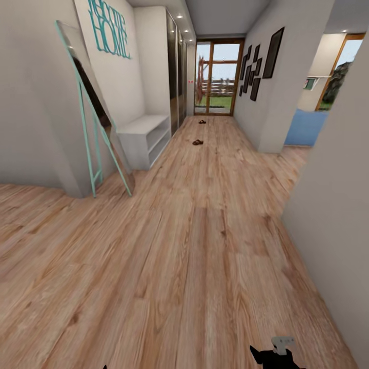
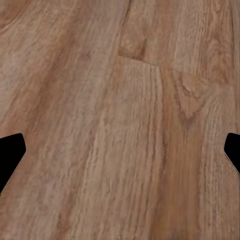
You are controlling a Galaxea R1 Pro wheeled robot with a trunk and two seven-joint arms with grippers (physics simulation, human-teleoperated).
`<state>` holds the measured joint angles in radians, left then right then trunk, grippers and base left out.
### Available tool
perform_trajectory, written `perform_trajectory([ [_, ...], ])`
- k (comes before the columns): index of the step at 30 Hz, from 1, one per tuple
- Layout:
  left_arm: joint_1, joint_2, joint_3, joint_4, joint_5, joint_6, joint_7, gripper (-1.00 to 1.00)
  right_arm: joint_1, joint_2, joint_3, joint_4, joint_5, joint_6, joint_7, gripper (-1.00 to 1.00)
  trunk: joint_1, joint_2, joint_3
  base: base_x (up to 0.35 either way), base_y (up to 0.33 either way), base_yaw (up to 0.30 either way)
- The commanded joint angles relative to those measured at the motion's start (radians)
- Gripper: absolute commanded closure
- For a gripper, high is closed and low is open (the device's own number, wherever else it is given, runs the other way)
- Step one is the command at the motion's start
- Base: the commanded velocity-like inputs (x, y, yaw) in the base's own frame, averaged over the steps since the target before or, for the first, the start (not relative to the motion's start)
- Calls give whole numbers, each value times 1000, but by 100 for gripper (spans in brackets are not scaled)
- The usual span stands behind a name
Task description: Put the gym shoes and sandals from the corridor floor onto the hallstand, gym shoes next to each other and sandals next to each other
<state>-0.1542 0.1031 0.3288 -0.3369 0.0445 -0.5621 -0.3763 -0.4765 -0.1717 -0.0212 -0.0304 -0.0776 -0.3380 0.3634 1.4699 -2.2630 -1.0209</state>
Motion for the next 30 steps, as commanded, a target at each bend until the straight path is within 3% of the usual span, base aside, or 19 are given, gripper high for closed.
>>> perform_trajectory([
  [1,-1,0,6,1,5,0,-10,-100,-1,0,-2,1,-8,-1,8,-100,0,0,-1,338,0,0],
  [9,-1,0,6,1,5,1,-9,-100,-1,0,-2,1,-8,-1,8,-100,0,0,-1,338,0,-10],
  [20,-1,0,6,1,5,0,-9,-100,-1,0,-2,1,-8,-1,8,-100,0,0,-1,338,0,-190],
  [30,-1,0,7,1,5,0,-9,-100,-1,0,-2,2,-8,-1,8,-100,0,0,-1,338,0,-34],
])
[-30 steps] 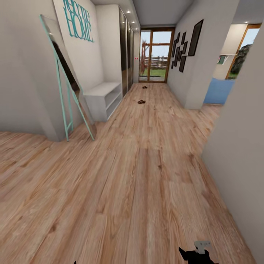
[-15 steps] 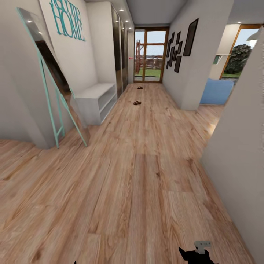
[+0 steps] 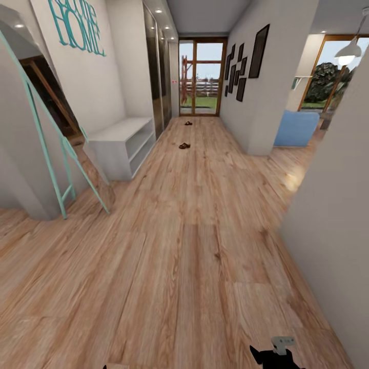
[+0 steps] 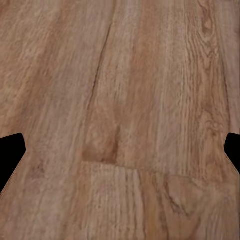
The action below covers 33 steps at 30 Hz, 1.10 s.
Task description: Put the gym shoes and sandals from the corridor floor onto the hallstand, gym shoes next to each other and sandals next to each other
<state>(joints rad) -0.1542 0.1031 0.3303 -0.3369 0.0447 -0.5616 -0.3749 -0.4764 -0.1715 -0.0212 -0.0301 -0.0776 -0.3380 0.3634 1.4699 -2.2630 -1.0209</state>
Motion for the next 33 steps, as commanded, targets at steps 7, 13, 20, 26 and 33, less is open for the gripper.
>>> perform_trajectory([
  [7,-1,0,6,1,5,0,-10,-100,-1,0,-2,2,-8,-1,8,-100,0,0,-1,338,0,-2],
  [13,-1,0,6,1,5,-1,-11,-100,-1,0,-2,2,-8,-1,8,-100,0,0,-1,338,0,0],
  [20,-1,0,6,1,5,0,-10,-100,-1,0,-2,2,-8,-1,8,-100,0,0,-1,338,0,0],
  [26,-1,0,5,1,5,0,-10,-100,-1,0,-2,2,-8,-1,8,-100,0,0,-1,338,0,0],
  [33,-1,0,4,1,4,-1,-11,-100,-1,0,-2,2,-8,-1,8,-100,0,0,-1,338,0,0],
])
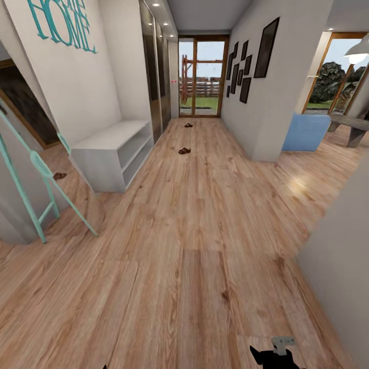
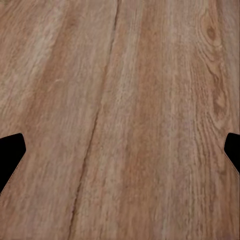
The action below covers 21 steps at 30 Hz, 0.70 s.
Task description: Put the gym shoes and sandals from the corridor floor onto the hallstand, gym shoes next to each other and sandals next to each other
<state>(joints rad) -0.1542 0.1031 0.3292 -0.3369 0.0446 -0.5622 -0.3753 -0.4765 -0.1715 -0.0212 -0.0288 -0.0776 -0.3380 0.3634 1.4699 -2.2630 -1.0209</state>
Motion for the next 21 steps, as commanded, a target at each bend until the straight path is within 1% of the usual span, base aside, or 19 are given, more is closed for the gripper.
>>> perform_trajectory([
  [1,-1,0,6,1,5,0,-10,-100,-1,0,-2,1,-8,-1,8,-100,0,0,-1,338,0,0],
  [21,-1,0,7,1,5,-1,-10,-100,-1,0,-2,1,-8,-1,8,-100,0,0,-1,338,0,0],
])
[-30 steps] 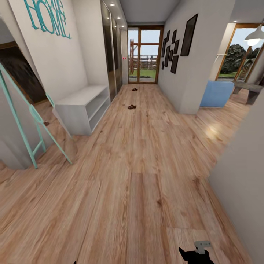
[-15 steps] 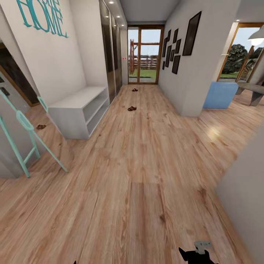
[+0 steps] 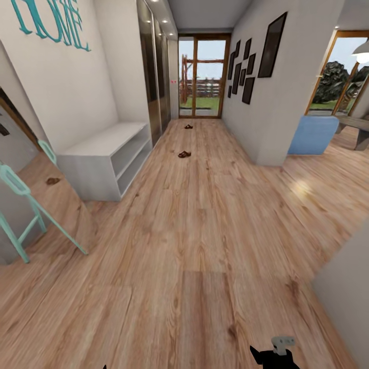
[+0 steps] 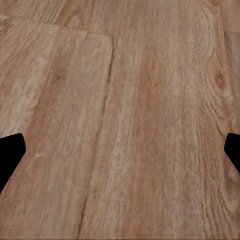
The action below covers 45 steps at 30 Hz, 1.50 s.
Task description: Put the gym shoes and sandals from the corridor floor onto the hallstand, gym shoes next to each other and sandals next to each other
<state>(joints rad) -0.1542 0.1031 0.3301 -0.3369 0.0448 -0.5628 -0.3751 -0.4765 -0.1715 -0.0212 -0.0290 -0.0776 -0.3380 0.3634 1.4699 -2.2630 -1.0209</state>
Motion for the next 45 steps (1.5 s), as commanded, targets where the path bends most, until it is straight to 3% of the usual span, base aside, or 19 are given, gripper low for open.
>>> perform_trajectory([
  [1,-1,0,6,1,5,0,-10,-100,-1,0,-2,1,-8,-1,8,-100,0,0,-1,338,0,0],
  [13,-1,0,6,1,4,0,-10,-100,-1,0,-2,0,-8,-1,8,-100,0,0,-1,338,0,-24],
  [37,-1,0,6,1,5,0,-10,-100,-1,-2,-2,-2,-8,-3,6,-100,0,0,-1,338,0,-249],
  [45,-1,0,7,1,6,0,-10,-100,-1,-2,-2,-2,-8,-3,7,-100,0,0,-1,338,0,-38],
])
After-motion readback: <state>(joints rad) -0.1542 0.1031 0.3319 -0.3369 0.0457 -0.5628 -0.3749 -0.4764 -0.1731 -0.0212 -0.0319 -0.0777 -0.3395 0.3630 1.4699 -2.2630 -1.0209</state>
